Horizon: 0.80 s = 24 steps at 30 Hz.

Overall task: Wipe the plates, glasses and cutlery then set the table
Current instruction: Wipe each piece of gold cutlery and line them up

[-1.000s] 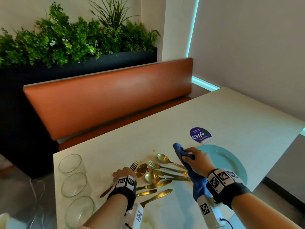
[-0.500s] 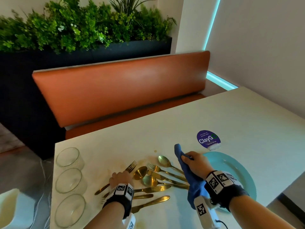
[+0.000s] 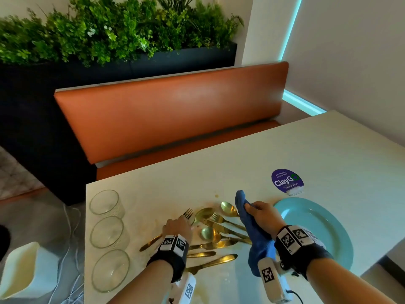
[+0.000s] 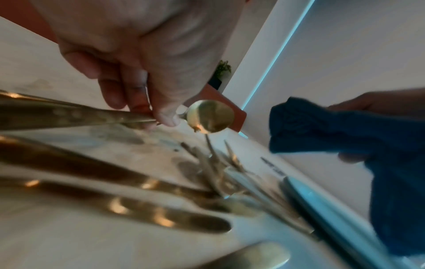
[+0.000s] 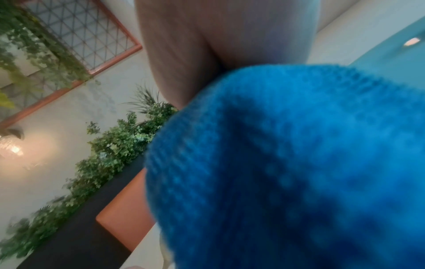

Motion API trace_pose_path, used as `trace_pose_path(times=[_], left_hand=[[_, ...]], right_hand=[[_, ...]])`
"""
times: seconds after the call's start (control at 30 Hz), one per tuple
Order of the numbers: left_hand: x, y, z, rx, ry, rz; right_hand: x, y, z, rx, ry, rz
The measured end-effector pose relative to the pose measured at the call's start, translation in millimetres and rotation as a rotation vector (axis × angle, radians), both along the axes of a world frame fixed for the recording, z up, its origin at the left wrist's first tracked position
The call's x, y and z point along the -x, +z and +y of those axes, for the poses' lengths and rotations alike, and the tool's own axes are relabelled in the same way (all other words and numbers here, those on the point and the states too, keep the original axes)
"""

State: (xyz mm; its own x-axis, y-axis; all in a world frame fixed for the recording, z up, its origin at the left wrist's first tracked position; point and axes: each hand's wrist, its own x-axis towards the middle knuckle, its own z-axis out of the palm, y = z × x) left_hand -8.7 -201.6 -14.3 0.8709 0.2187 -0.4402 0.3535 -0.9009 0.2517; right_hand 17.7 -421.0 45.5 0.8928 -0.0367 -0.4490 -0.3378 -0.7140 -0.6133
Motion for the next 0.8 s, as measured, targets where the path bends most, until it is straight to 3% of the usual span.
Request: trace_pose_path(times=[0.13, 0.27, 0.37, 0.43, 0.53, 0.63, 0.8], left_hand=[[-1, 26, -10, 0.436, 0.123, -0.099], [4, 41, -33, 0.814, 0.259, -0.073], [7, 48, -44, 0.888, 0.268, -0.032], [8, 48, -46, 0.873, 0.239, -0.013], [13, 46, -46, 0.82, 0.207, -0.024], [22, 55, -47, 0.756, 0.186, -0.072], [24, 74, -46, 0.68, 0.074, -0.086]], right_hand=[[12, 6, 17, -0.387, -0.324, 0.06], [19, 8, 32, -0.689, -0.584, 0.095], [20, 7, 40, -0.988, -0.68, 0.111], [25, 10, 45, -1.094, -0.614, 0.145], [31, 5, 53, -1.0, -0.46, 0.119], [34, 6, 61, -0.799, -0.534, 0.057], [32, 3, 63, -0.635, -0.601, 0.037]])
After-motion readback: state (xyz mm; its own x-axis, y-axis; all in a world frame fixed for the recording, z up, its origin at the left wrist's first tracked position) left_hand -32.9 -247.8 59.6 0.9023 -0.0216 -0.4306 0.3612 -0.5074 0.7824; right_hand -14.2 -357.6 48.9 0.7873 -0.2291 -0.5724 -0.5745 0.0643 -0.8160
